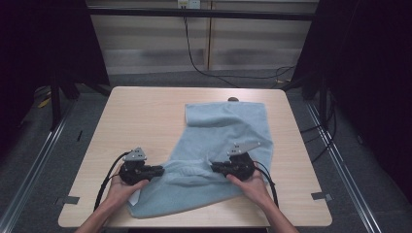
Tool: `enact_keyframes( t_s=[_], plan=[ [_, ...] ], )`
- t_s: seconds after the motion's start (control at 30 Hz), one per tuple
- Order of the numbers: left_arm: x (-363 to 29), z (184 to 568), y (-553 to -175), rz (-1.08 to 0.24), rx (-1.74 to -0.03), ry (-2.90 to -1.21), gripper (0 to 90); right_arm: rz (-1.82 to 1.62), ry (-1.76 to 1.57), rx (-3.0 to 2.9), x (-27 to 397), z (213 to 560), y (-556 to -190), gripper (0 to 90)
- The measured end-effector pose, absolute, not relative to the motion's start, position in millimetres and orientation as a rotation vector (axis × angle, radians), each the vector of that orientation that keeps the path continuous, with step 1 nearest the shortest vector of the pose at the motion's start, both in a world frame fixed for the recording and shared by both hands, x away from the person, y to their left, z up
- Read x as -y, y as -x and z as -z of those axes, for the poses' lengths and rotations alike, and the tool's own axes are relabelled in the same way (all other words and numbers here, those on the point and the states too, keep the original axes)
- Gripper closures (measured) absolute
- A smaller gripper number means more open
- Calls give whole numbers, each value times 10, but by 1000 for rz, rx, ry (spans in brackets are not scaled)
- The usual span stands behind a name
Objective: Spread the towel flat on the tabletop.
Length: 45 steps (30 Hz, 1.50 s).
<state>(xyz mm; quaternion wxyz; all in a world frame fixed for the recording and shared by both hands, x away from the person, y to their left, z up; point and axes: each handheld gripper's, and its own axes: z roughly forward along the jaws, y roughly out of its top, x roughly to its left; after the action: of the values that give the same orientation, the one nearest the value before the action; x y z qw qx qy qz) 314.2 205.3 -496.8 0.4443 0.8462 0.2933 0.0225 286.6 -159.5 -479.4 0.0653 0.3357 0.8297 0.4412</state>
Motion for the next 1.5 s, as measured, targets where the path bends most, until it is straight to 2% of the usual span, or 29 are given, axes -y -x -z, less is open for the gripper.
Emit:
enact_keyframes(
  t_s=[0.1,0.27,0.4,0.47,0.67,0.83,0.9,0.97,1.0,1.07,1.13,1.17,1.2,1.3,1.43,1.5],
  plan=[
    [-2178,4857,-3095,-29,-741,-2060,666,-1277,-1062,-2497,1726,4870,-2770,824],
    [-2558,4820,-2990,-38,-835,-1997,563,-1268,-1117,-2488,1884,4890,-2710,788],
    [-2635,4928,-2858,-20,-858,-2046,498,-1266,-1095,-2480,1907,4857,-2725,660],
    [-2643,4938,-2780,-5,-831,-2051,493,-1258,-1094,-2457,1911,4798,-2751,591],
    [-2615,5001,-2701,-7,-804,-2103,497,-1312,-1136,-2379,1958,4715,-2997,557],
    [-2521,5025,-2662,-46,-755,-2148,477,-1215,-1120,-2444,1761,4873,-3129,494],
    [-2506,5033,-2649,-56,-727,-2154,528,-1187,-1114,-2462,1695,4941,-3134,468],
    [-2492,5038,-2637,-49,-687,-2168,665,-1134,-1119,-2463,1648,4989,-3124,465],
    [-2487,5038,-2633,-40,-675,-2172,716,-1136,-1113,-2455,1644,4999,-3119,492],
    [-2489,5034,-2641,-22,-676,-2177,787,-1119,-1113,-2457,1647,4994,-3108,645],
    [-2505,5031,-2659,-5,-686,-2167,819,-1123,-1121,-2462,1649,5007,-3087,773],
    [-2515,5026,-2664,-5,-690,-2157,833,-1136,-1122,-2467,1655,4998,-3080,874],
    [-2533,5010,-2672,-4,-693,-2135,869,-1150,-1124,-2464,1672,4977,-3073,900],
    [-2614,4940,-2699,0,-720,-2059,885,-1271,-1136,-2417,1775,4843,-3028,900],
    [-2619,4926,-2713,0,-723,-2053,887,-1320,-1139,-2350,1933,4655,-2941,900],
    [-2587,4926,-2717,0,-714,-2062,887,-1288,-1165,-2378,1957,4681,-2976,726]
  ],
)
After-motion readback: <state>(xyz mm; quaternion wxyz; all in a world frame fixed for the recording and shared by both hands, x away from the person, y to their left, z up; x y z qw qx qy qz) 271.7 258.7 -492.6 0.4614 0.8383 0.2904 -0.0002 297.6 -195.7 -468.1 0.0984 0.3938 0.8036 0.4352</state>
